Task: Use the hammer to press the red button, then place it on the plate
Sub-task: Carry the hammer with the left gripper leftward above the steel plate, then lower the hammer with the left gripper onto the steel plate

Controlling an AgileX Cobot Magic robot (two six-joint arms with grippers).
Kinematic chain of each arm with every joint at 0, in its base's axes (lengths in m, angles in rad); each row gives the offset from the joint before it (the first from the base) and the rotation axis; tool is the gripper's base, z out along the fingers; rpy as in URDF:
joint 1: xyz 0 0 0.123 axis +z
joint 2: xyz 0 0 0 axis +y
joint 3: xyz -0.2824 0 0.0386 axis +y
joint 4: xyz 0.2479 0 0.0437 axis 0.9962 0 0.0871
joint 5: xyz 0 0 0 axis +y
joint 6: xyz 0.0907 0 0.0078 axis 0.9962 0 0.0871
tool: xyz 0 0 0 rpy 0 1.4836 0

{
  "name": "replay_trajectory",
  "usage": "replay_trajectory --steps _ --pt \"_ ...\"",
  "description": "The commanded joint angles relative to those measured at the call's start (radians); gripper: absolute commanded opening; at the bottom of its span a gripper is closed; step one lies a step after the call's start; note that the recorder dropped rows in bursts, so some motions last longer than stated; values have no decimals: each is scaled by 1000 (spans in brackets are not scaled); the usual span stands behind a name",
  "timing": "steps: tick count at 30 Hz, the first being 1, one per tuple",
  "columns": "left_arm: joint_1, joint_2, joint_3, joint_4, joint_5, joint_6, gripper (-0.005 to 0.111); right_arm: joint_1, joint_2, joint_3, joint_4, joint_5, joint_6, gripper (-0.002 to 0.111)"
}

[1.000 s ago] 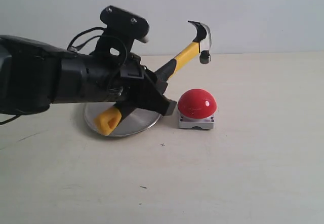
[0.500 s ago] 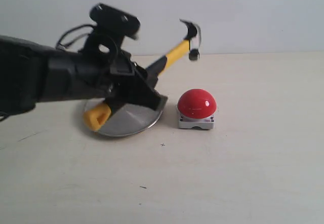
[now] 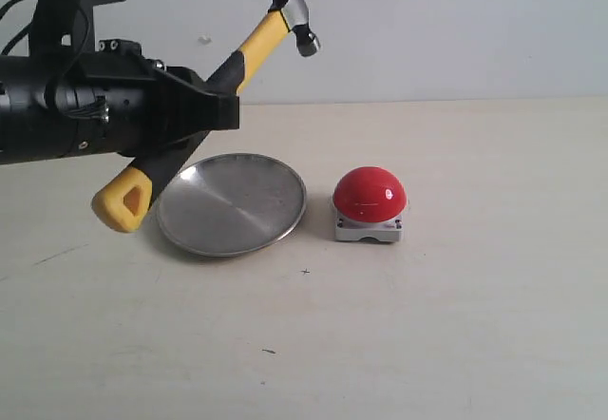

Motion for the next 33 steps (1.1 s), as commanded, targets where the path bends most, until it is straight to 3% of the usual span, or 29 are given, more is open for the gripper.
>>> replay_trajectory --steps 1,11,17,27,33 --pt "71 -17 31 2 66 -12 0 1 -3 5 -1 -4 -2 0" --pt "223 -17 86 2 154 29 0 1 -3 5 -1 2 -2 0" --pt "224 -17 100 2 268 91 0 1 -3 5 -1 2 -2 0" --pt "225 -17 141 2 277 206 0 1 -3 5 -1 2 -2 0" --pt "344 3 164 2 664 143 0 1 -3 5 -1 2 -2 0"
